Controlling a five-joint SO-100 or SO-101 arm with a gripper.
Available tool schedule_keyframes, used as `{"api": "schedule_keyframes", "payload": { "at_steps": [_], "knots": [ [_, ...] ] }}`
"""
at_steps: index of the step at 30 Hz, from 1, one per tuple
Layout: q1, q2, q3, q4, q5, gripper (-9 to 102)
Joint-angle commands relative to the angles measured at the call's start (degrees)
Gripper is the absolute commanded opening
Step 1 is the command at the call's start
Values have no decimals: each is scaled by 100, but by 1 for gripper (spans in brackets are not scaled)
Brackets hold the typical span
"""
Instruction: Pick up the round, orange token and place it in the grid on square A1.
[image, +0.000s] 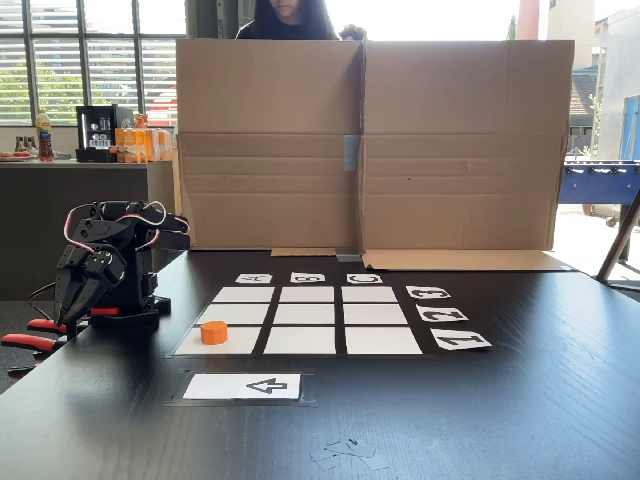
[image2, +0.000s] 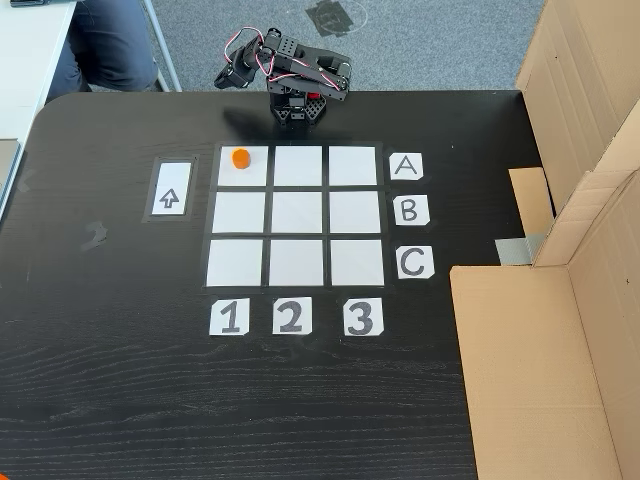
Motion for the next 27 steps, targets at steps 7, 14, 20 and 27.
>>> {"api": "schedule_keyframes", "payload": {
  "at_steps": [7, 14, 20, 27],
  "knots": [
    [281, 26, 18, -62, 9, 0],
    [308, 26, 18, -62, 9, 0],
    [308, 26, 18, -62, 9, 0],
    [308, 35, 18, -62, 9, 0]
  ]
}}
